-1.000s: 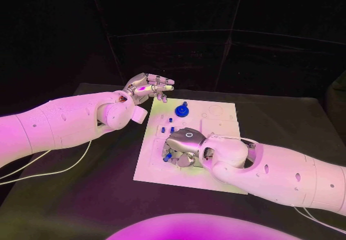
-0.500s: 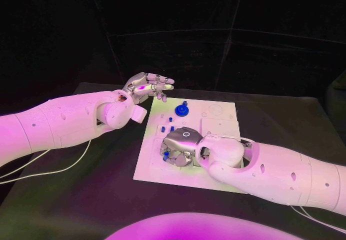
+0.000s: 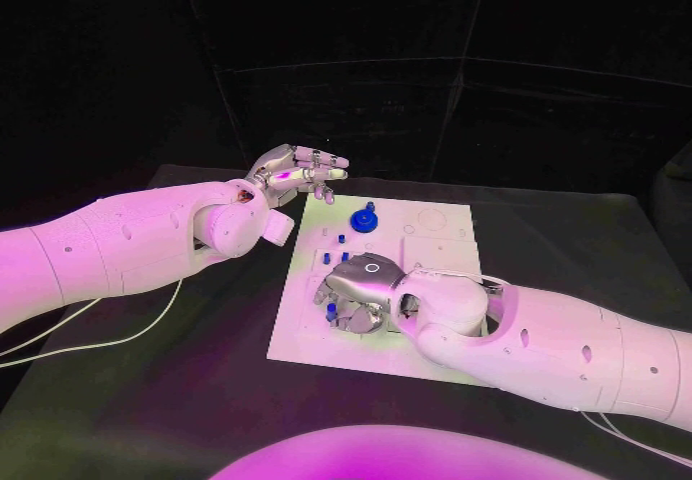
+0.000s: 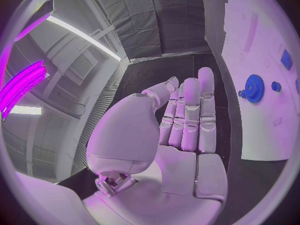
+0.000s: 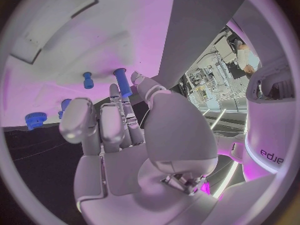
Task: Assemble the parts on the task board
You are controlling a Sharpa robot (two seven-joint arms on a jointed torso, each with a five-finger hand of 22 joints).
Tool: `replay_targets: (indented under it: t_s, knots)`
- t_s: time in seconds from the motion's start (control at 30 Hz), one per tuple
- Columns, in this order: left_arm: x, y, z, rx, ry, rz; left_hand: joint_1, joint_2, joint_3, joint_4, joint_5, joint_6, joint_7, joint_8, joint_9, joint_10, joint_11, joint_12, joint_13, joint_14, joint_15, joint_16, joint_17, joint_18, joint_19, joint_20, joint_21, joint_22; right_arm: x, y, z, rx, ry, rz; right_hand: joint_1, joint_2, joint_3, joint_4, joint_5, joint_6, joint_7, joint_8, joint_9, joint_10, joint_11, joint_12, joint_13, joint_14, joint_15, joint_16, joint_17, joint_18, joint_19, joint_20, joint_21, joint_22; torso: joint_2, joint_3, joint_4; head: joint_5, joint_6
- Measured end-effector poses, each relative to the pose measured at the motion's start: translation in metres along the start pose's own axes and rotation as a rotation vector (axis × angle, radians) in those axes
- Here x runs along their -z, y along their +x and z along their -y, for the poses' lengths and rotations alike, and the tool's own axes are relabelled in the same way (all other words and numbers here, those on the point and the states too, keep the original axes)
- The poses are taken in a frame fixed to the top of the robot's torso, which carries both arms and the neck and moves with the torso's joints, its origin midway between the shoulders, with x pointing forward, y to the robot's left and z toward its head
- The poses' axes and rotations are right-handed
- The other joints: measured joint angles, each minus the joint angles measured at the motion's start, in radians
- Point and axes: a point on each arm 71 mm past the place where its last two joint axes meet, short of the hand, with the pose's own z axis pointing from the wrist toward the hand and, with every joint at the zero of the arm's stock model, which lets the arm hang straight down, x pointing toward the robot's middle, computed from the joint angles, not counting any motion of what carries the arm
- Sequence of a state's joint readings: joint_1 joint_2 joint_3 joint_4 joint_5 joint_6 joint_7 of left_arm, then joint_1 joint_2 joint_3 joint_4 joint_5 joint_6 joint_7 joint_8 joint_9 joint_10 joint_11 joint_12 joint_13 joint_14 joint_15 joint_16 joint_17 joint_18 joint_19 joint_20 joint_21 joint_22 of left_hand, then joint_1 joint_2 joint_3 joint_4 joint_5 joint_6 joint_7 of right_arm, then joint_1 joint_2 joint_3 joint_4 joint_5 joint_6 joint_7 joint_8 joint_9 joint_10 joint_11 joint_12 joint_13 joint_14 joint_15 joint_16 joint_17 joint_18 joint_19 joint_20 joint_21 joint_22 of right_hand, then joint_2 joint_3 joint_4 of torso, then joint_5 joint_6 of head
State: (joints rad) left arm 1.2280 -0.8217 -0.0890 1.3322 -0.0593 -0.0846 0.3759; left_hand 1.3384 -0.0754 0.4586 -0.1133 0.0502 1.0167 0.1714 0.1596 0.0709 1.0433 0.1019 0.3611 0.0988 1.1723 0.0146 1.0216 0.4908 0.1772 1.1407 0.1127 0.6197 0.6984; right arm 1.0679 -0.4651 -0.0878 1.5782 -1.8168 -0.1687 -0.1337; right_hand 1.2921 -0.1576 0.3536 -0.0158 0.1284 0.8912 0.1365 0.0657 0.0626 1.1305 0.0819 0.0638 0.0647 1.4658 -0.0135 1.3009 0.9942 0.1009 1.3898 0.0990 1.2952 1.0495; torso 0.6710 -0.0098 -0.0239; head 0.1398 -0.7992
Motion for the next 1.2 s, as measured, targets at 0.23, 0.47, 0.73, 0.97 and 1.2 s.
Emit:
replay_targets:
  t_s: [0.23, 0.47, 0.73, 0.97, 1.2]
  knots:
    - [0.000, 0.000, 0.000, 0.000, -0.001, -0.001, 0.000, 0.000, 0.000, 0.000, 0.000, 0.000, 0.000, 0.000, 0.000, -0.008, 0.000, 0.007, 0.000, 0.000, 0.000, 0.000, -0.002, 0.000, 0.000, 0.000, 0.000, -0.001, 0.011, -0.003, 0.009, -0.013, 0.021, 0.054, 0.014, 0.014, -0.137, 0.016, 0.030, -0.115, -0.013, 0.000, 0.001, -0.174, 0.031, 0.021, 0.001, -0.015, 0.024, -0.058, -0.098, 0.016, -0.061, 0.017, -0.100, -0.153, 0.000, 0.0006, 0.0000, -0.002, 0.000]
    - [0.001, -0.003, 0.000, 0.000, -0.003, 0.002, 0.000, 0.000, 0.000, 0.000, 0.000, 0.000, 0.000, 0.000, -0.001, -0.009, 0.002, 0.007, 0.000, 0.000, 0.000, 0.000, -0.003, 0.000, 0.000, 0.000, 0.000, -0.001, 0.049, -0.012, 0.033, -0.090, 0.079, 0.147, 0.044, 0.044, -0.202, 0.034, 0.068, -0.016, 0.018, 0.020, 0.015, -0.089, 0.009, 0.118, 0.019, -0.007, 0.017, -0.058, -0.096, 0.016, -0.051, 0.007, -0.099, -0.144, -0.003, 0.0001, -0.0025, -0.014, 0.005]
    - [0.002, -0.003, 0.000, -0.001, -0.005, 0.003, 0.000, 0.000, 0.000, 0.000, 0.000, 0.000, 0.000, 0.000, -0.001, -0.009, 0.002, 0.007, 0.000, 0.000, 0.000, 0.000, -0.003, 0.000, 0.000, 0.000, 0.000, -0.001, 0.118, -0.027, 0.082, -0.319, 0.285, 0.207, 0.015, 0.058, -0.243, 0.075, 0.124, 0.101, -0.013, 0.075, 0.029, 0.198, -0.047, 0.376, 0.172, 0.001, -0.029, 0.056, 0.101, -0.009, 0.045, -0.031, 0.042, 0.079, -0.011, -0.0022, -0.0110, -0.055, 0.023]
    - [0.004, -0.003, -0.003, -0.002, -0.012, 0.001, 0.000, 0.000, 0.000, 0.000, 0.000, 0.000, 0.000, 0.000, -0.001, -0.009, 0.002, 0.007, 0.000, 0.000, 0.000, 0.000, -0.003, 0.000, 0.000, 0.000, 0.000, -0.001, 0.165, -0.021, 0.112, -0.471, 0.513, 0.190, -0.025, 0.067, -0.361, 0.137, 0.166, 0.116, -0.029, 0.125, 0.039, 0.222, -0.061, 1.016, 0.886, 0.001, -0.032, 0.115, 0.198, -0.024, 0.063, -0.050, 0.091, 0.155, -0.019, -0.0048, -0.0255, -0.087, 0.035]
    - [0.006, -0.002, -0.005, -0.002, -0.016, -0.003, 0.000, 0.000, 0.000, 0.000, 0.000, 0.000, 0.000, 0.000, -0.001, -0.009, 0.002, 0.007, 0.000, 0.000, 0.000, 0.000, -0.003, 0.000, 0.000, 0.000, 0.000, -0.001, 0.189, -0.009, 0.125, -0.502, 0.688, 0.140, -0.041, 0.088, -0.431, 0.183, 0.152, 0.116, -0.029, 0.158, 0.054, 0.244, -0.057, 1.186, 1.103, 0.001, -0.032, 0.137, 0.251, -0.024, 0.065, -0.047, 0.106, 0.187, -0.026, -0.0047, -0.0374, -0.097, 0.034]
